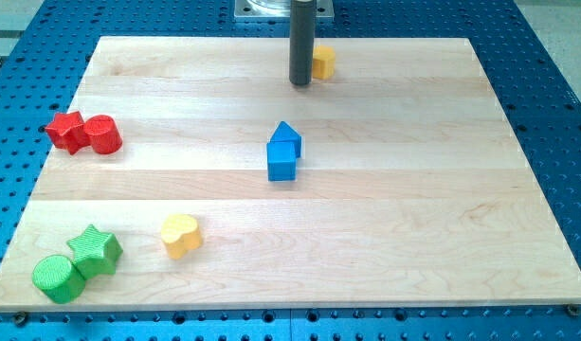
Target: Place the hexagon towards the top right of the board
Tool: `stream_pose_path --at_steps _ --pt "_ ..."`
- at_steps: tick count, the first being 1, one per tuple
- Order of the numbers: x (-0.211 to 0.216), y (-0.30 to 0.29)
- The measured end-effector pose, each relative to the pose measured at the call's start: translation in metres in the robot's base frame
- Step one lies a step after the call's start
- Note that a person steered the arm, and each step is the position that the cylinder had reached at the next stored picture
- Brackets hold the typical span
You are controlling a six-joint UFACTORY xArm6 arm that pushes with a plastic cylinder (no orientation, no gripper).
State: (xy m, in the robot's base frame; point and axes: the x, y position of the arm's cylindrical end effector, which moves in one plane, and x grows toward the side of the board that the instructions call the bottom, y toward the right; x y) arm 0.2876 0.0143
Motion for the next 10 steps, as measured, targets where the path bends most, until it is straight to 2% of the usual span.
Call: stream_pose_path --at_steps 2,6,7,8,10 --pt "-0.046 -0.01" --pt "-0.047 0.2" --pt "-0.047 0.212" --pt "-0.047 0.191" --pt "-0.056 0.085"
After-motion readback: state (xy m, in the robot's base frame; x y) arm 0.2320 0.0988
